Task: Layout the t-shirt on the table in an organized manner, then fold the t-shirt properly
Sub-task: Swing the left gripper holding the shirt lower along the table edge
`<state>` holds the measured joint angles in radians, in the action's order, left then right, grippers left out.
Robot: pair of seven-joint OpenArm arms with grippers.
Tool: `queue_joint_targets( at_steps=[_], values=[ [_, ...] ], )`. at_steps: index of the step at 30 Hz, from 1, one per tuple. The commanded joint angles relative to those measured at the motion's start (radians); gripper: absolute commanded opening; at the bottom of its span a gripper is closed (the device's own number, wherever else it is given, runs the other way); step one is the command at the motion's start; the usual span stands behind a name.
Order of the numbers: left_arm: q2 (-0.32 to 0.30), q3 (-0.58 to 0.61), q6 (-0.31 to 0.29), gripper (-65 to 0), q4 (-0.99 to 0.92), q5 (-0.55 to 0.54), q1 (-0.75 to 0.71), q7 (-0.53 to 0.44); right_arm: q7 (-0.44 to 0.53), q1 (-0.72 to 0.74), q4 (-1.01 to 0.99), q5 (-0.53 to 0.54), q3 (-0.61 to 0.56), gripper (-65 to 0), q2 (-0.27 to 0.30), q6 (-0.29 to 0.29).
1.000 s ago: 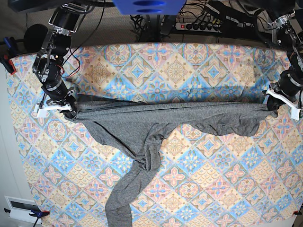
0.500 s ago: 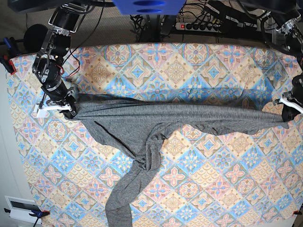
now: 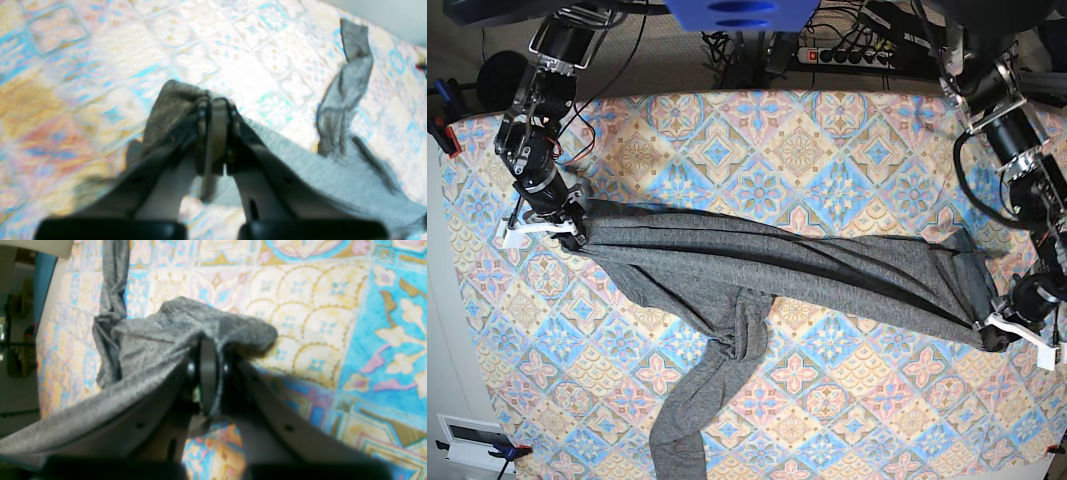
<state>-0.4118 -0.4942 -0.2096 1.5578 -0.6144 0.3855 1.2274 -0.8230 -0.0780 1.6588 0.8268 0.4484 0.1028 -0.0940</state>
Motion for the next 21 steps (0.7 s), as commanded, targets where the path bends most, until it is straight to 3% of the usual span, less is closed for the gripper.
queue_joint_targets(
  at_steps=[1,6,11,17,21],
  values=[
    [0.0,0.015,-0.004,-65.0,-0.023,0.02,0.057,-0.05,0.018,0.014,0.019,0.013,0.003,-65.0,0.013,0.01],
    [0.046,0.157,-0.004,-65.0,-0.19,0.199,0.163,-0.248,0.018,0.014,0.024,0.013,0.002,-65.0,0.013,0.01],
    [0.054,0.225,-0.004,-65.0,-0.28,0.259,0.231,-0.377,0.018,0.014,0.024,0.013,0.002,-65.0,0.013,0.01],
    [0.052,0.223,-0.004,-65.0,-0.171,0.232,0.264,-0.375,0.023,0.014,0.022,0.013,0.002,-65.0,0.013,0.01],
    [0.05,0.223,-0.003,-65.0,-0.036,0.235,0.264,-0.301,0.026,0.014,0.019,0.013,0.002,-65.0,0.013,0.01]
  ],
)
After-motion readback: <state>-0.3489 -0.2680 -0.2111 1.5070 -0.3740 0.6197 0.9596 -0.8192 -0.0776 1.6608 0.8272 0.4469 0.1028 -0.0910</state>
